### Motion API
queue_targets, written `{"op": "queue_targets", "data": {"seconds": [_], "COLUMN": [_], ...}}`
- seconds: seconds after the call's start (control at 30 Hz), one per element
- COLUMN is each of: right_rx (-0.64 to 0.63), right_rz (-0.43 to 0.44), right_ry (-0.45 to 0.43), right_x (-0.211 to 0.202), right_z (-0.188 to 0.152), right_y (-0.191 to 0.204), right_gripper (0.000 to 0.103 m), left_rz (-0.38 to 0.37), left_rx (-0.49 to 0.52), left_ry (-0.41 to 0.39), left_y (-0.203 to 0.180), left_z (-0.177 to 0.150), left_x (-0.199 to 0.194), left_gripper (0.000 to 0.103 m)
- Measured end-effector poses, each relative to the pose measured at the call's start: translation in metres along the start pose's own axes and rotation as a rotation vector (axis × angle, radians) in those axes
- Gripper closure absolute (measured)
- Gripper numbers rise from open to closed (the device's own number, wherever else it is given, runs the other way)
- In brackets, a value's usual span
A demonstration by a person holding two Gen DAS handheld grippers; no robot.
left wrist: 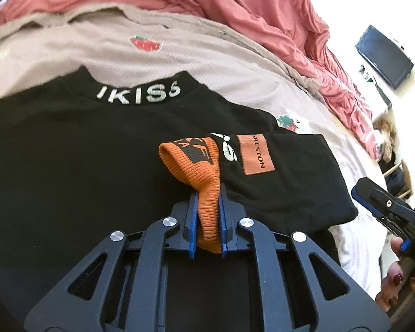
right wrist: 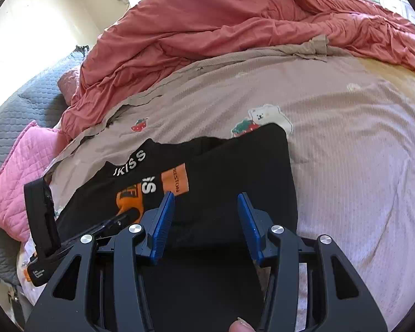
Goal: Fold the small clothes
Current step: 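Grasp the laid orange cuff with the left gripper, straighten it, release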
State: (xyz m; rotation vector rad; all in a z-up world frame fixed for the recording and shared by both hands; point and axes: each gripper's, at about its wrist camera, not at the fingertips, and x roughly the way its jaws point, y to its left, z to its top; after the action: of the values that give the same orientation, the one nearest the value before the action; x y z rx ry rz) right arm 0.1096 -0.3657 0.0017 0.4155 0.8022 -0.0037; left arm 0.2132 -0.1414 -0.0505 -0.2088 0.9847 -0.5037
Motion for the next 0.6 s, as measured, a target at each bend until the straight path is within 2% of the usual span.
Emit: {"op": "queue_targets", "data": {"seconds": [0.13,0.37,0.5,0.6], "right_rx": [0.015,-0.002,-0.041,-0.08], "right_rz": [-0.007,0.009,0.003,-0.026], "right_ry": [0.002,0.02,0.038,0.058], "right_x": [-0.001,0.006,0.018,0.03], "right_z": [-0.003,-0.007,-0.009,-0.011], "right_y": [-0.001,0.014,0.031,0.045], "right_gripper": [0.057,0.057,0.057,0.057], "left_rz": [0.046,0.214,0.302,0.299], "left_rx": [0.002,0.014,-0.005,-0.036], "left_ry": [-0.019,-0.142,-0.133,-0.094], "left_y": [0.007,0.037,0.063,0.084], "left_z": [0.007,0.024,0.026,0.027], "left_x": [-0.016,-0.076,-0.084,-0.084], "left_gripper": [0.097,0.097,0.097,0.097]}}
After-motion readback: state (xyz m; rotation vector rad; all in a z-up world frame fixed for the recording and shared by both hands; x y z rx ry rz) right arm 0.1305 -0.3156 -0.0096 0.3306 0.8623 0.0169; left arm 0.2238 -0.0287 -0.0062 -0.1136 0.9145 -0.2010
